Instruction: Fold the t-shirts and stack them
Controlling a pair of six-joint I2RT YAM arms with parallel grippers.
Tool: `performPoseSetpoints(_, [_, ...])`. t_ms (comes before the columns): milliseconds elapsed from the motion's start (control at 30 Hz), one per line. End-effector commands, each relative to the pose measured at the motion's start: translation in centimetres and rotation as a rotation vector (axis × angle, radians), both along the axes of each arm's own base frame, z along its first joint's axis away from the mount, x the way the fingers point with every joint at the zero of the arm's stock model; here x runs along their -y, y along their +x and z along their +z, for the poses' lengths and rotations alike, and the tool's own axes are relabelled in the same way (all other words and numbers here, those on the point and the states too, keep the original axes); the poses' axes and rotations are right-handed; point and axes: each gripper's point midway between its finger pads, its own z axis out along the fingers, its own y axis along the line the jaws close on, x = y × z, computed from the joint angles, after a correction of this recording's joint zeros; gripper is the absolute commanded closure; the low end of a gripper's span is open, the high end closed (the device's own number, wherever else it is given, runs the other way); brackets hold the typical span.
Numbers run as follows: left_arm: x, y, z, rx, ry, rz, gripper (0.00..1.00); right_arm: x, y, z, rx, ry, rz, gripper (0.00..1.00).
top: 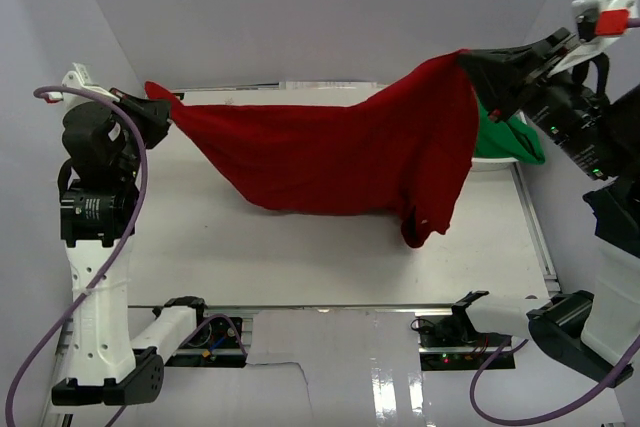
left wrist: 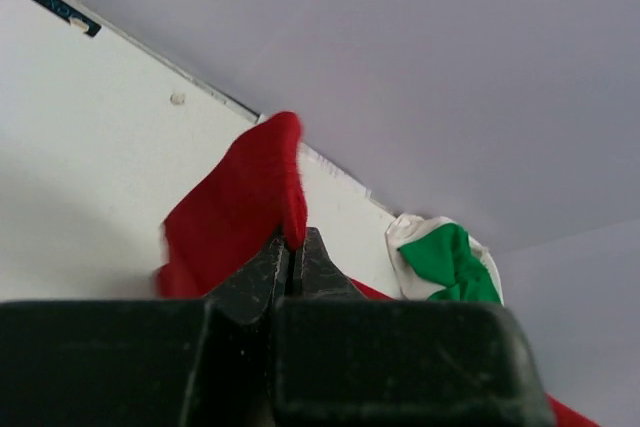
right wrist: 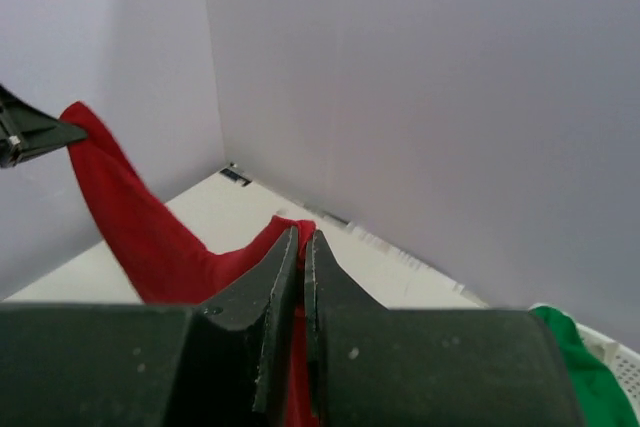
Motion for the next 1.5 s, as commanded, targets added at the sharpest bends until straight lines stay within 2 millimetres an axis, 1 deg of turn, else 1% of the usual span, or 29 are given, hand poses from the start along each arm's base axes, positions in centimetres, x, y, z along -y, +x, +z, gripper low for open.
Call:
performPoseSetpoints(0, [-0.8, 1.6, 0.9, 0.018, 0.004, 0.045, 1.00, 1.4, 1.1, 2.6, 0.104, 0.019, -0.101, 0.92])
performPoseSetpoints(33, [-1.0, 2.5, 1.2, 0.018, 0.006, 0.052, 1.00, 2.1, 2.6, 3.1, 0.119, 0.033, -0.176, 0.92])
performPoseSetpoints(100, [-1.0, 3.5, 1.1, 0.015, 0.013, 0.048, 1.00, 2.4, 4.3, 3.1, 0.132, 0.029, -0.238, 0.92])
performPoseSetpoints(133, [-0.9, 4.1, 1.3, 0.028, 0.013, 0.045, 1.00, 2.3, 6.0, 2.9, 0.136, 0.025, -0.280, 0.92])
performPoseSetpoints(167, [-0.8, 4.8, 0.9, 0.018, 0.012, 0.039, 1.00, 2.1, 6.6, 2.8, 0.138, 0.024, -0.292, 0.92])
performPoseSetpoints(233, [-0.6, 5.2, 1.2, 0.046, 0.019, 0.025, 1.00, 1.9, 7.9, 2.2, 0.136, 0.019, -0.317, 0.92])
performPoseSetpoints(267, [-0.4, 5.2, 1.0, 0.050, 0.024, 0.015, 1.00, 2.0, 8.1, 3.0, 0.170, 0.038, -0.328, 0.92])
performPoseSetpoints(333, [-0.4, 5.0, 1.8, 0.091, 0.046, 0.008, 1.00, 2.3, 8.3, 3.5, 0.214, 0.029, -0.350, 0.92])
performPoseSetpoints(367, [-0.6, 4.7, 2.1, 0.105, 0.054, 0.016, 1.00, 2.6, 8.0, 4.6, 0.252, 0.047, -0.360, 0.92])
performPoseSetpoints(467, [-0.8, 3.5, 3.2, 0.156, 0.072, 0.027, 1.00, 3.4, 7.4, 6.4, 0.322, 0.056, -0.387, 0.92])
performPoseSetpoints(500, [-0.8, 3.1, 4.2, 0.203, 0.076, 0.025, 1.00, 3.7, 6.9, 6.9, 0.339, 0.065, -0.394, 0.92])
performPoseSetpoints(567, [-0.7, 2.3, 4.9, 0.249, 0.085, 0.021, 1.00, 4.0, 6.7, 7.2, 0.360, 0.067, -0.402, 0.92])
performPoseSetpoints(667, [-0.6, 0.8, 6.6, 0.320, 0.086, 0.014, 1.00, 4.4, 5.6, 7.9, 0.391, 0.084, -0.395, 0.92])
performPoseSetpoints(767, [0.0, -1.0, 8.5, 0.396, 0.092, -0.016, 1.00, 4.6, 3.4, 8.5, 0.427, 0.103, -0.343, 0.92])
performPoseSetpoints(800, [0.2, -1.7, 9.5, 0.439, 0.096, -0.024, 1.00, 4.8, 1.8, 8.8, 0.450, 0.118, -0.308, 0.92])
performPoseSetpoints(833, [0.4, -3.1, 10.0, 0.478, 0.101, -0.035, 1.00, 4.9, 1.1, 9.0, 0.460, 0.125, -0.295, 0.92])
performPoseSetpoints(900, [0.5, -4.6, 11.2, 0.541, 0.103, -0.038, 1.00, 5.5, -1.2, 9.8, 0.494, 0.144, -0.259, 0.92])
performPoseSetpoints(967, [0.6, -6.4, 12.3, 0.587, 0.107, -0.044, 1.00, 6.2, -3.2, 10.6, 0.514, 0.159, -0.237, 0.92])
performPoseSetpoints(1033, [0.8, -7.4, 13.0, 0.614, 0.109, -0.052, 1.00, 7.4, -5.2, 11.6, 0.550, 0.173, -0.241, 0.92])
performPoseSetpoints(1067, [0.8, -8.0, 13.4, 0.631, 0.113, -0.051, 1.00, 8.3, -5.7, 11.9, 0.575, 0.165, -0.283, 0.92])
performPoseSetpoints(1100, [0.8, -8.4, 13.6, 0.639, 0.122, -0.049, 1.00, 8.5, -7.3, 12.3, 0.615, 0.155, -0.267, 0.92])
performPoseSetpoints(1167, [1.3, -9.4, 13.9, 0.662, 0.131, -0.076, 1.00, 9.7, -9.0, 13.1, 0.662, 0.152, -0.322, 0.92])
performPoseSetpoints(1200, [1.3, -9.8, 14.1, 0.670, 0.130, -0.076, 1.00, 9.7, -10.7, 13.4, 0.698, 0.148, -0.315, 0.92])
performPoseSetpoints(1267, [1.3, -10.8, 14.9, 0.697, 0.129, -0.076, 1.00, 10.1, -12.5, 13.8, 0.734, 0.163, -0.334, 0.92])
performPoseSetpoints(1300, [1.3, -11.7, 15.5, 0.720, 0.128, -0.075, 1.00, 10.3, -14.4, 13.9, 0.763, 0.175, -0.337, 0.92])
performPoseSetpoints(1333, [1.3, -12.4, 15.9, 0.737, 0.129, -0.074, 1.00, 10.5, -15.1, 13.9, 0.773, 0.177, -0.350, 0.92])
performPoseSetpoints(1367, [1.4, -13.8, 17.0, 0.774, 0.132, -0.077, 1.00, 10.5, -17.0, 14.2, 0.805, 0.182, -0.362, 0.92])
performPoseSetpoints(1433, [1.4, -15.3, 18.1, 0.813, 0.134, -0.077, 1.00, 10.2, -19.2, 14.4, 0.857, 0.184, -0.362, 0.92])
performPoseSetpoints(1467, [1.5, -16.2, 18.7, 0.836, 0.140, -0.079, 1.00, 9.8, -21.7, 14.8, 0.908, 0.211, -0.349, 0.92])
